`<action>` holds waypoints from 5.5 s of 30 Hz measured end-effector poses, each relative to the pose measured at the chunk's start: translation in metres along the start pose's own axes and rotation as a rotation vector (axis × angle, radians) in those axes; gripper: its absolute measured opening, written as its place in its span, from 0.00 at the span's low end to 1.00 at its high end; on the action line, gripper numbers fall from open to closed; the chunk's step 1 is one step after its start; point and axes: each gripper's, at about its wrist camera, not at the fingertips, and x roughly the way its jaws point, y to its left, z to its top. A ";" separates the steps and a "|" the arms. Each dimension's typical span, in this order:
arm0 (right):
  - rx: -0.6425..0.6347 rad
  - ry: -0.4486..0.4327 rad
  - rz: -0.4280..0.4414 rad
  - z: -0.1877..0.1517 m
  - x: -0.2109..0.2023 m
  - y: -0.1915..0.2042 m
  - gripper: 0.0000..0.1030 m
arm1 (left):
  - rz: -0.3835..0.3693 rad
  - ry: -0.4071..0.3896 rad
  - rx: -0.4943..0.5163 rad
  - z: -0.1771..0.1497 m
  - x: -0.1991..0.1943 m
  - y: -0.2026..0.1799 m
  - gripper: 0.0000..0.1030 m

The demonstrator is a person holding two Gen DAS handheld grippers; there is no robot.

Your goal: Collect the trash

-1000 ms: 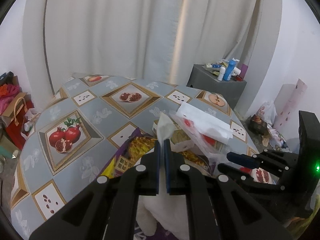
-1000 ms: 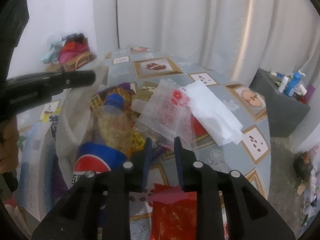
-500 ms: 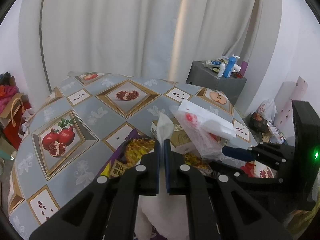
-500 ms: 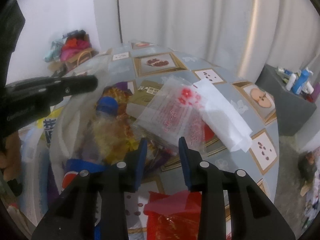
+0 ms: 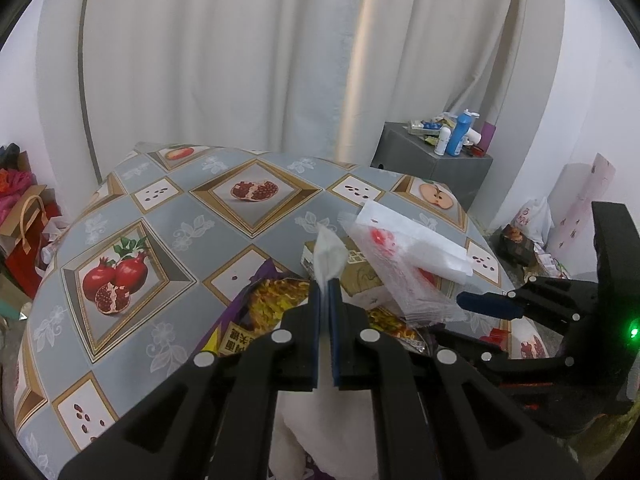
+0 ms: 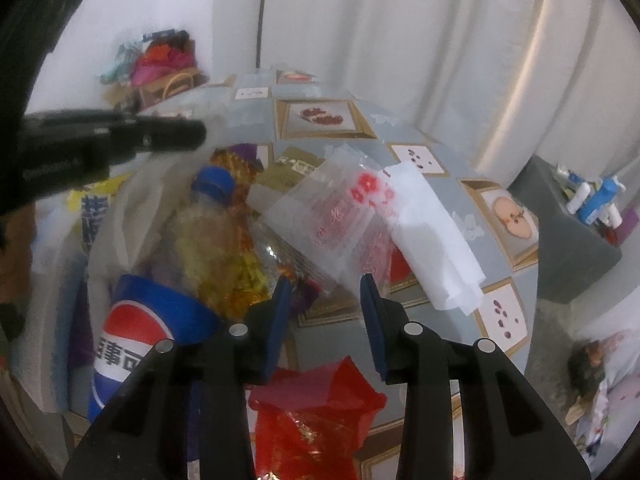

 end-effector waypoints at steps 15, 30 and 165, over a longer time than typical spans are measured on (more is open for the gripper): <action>0.030 -0.027 0.004 0.005 0.016 -0.001 0.00 | -0.003 -0.008 -0.004 0.007 0.006 0.000 0.04; 0.043 -0.081 -0.015 0.004 -0.010 -0.002 0.00 | 0.002 -0.021 0.003 0.009 -0.003 -0.002 0.04; -0.242 0.089 0.008 0.007 0.037 0.000 0.41 | -0.144 0.182 0.056 0.038 0.090 -0.007 0.04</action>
